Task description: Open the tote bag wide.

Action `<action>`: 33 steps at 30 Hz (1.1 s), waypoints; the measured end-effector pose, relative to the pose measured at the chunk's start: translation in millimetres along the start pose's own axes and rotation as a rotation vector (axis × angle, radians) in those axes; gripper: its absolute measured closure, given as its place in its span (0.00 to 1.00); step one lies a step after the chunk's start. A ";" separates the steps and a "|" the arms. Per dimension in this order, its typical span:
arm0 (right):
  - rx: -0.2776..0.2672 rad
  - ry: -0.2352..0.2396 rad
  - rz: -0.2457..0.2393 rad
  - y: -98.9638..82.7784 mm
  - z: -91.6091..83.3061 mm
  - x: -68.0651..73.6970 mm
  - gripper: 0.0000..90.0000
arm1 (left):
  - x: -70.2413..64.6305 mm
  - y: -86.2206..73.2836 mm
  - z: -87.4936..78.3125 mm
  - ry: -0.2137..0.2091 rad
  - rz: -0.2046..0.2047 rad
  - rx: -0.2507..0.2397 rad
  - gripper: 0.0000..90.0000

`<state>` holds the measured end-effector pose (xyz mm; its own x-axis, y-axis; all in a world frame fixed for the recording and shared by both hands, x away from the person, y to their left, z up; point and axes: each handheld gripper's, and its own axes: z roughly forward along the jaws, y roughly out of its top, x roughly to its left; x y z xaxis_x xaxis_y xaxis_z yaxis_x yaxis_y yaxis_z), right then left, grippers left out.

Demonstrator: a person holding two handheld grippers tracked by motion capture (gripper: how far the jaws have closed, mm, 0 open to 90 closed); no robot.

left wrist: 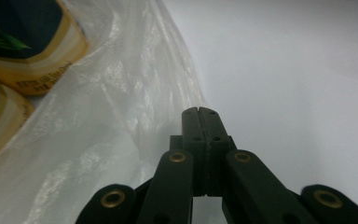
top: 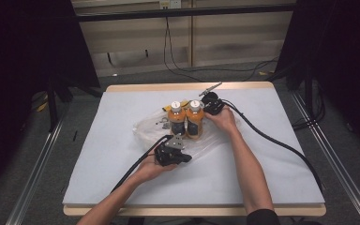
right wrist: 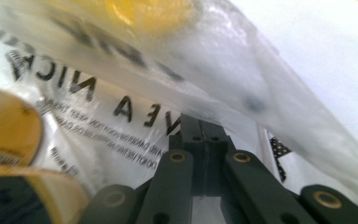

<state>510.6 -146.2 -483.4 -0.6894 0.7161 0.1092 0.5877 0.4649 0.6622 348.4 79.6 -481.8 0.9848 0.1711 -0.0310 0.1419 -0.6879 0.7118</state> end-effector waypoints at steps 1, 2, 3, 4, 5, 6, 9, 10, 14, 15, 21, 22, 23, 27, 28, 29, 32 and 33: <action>0.006 -0.005 0.004 1.4 0.5 -0.4 1.00 | -1.2 -0.4 0.1 -0.004 -0.006 -0.006 1.00; 0.012 -0.013 0.009 2.9 1.2 -0.6 1.00 | -1.4 -0.5 -0.8 -0.006 0.000 0.004 1.00; 0.012 -0.013 0.009 2.9 1.2 -0.6 1.00 | -1.4 -0.5 -0.8 -0.006 0.000 0.004 1.00; 0.015 -0.024 0.007 6.2 3.4 -2.1 1.00 | -0.7 -1.4 -1.4 -0.010 -0.010 0.004 1.00; 0.014 -0.022 0.014 7.1 4.3 -3.5 1.00 | -0.7 -2.4 -1.0 -0.017 -0.021 -0.007 1.00; 0.017 -0.020 0.022 8.1 4.9 -4.6 1.00 | -1.2 -2.6 -0.6 -0.017 -0.024 -0.014 1.00; 0.027 -0.035 0.026 11.9 6.9 -6.6 1.00 | -1.7 -2.1 -0.7 -0.011 -0.009 -0.008 1.00; 0.024 -0.037 0.023 13.7 8.5 -9.1 1.00 | -2.0 -2.5 -1.2 -0.021 -0.017 -0.005 1.00; 0.018 -0.039 0.048 16.4 11.1 -15.0 1.00 | -6.5 -5.1 -2.0 -0.025 -0.015 -0.019 1.00; 0.018 -0.039 0.048 16.4 11.1 -15.0 1.00 | -6.5 -5.1 -2.0 -0.025 -0.015 -0.019 1.00; 0.025 -0.077 0.071 19.5 12.5 -15.8 1.00 | -12.6 -4.2 -3.6 -0.033 0.012 -0.005 1.00; 0.039 -0.128 0.065 22.1 13.3 -15.0 1.00 | -13.6 -3.7 -5.0 -0.027 0.015 0.012 1.00; 0.040 -0.134 0.079 23.2 13.9 -15.3 1.00 | -13.8 -4.5 -4.2 -0.031 0.014 -0.001 1.00; 0.048 -0.174 0.122 26.7 15.5 -15.6 1.00 | -13.3 -4.3 -5.0 -0.034 0.016 0.007 1.00; 0.045 -0.181 0.126 26.5 15.6 -15.7 1.00 | -12.7 -4.8 -4.2 -0.040 0.010 -0.006 1.00; 0.044 -0.182 0.122 26.4 15.6 -15.5 1.00 | -12.4 -5.0 -4.6 -0.042 -0.002 -0.004 1.00; 0.048 -0.181 0.091 26.2 15.0 -14.1 1.00 | -9.3 -7.1 -4.5 -0.070 -0.026 -0.024 1.00; 0.053 -0.170 0.087 26.2 14.1 -13.7 1.00 | -9.3 -7.1 -4.5 -0.070 -0.026 -0.024 1.00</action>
<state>541.4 -136.4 -478.0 -0.5560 0.8305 0.0346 0.6669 0.4208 0.6149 337.8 86.0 -483.4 0.9855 0.1380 -0.0983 0.1658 -0.6665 0.7268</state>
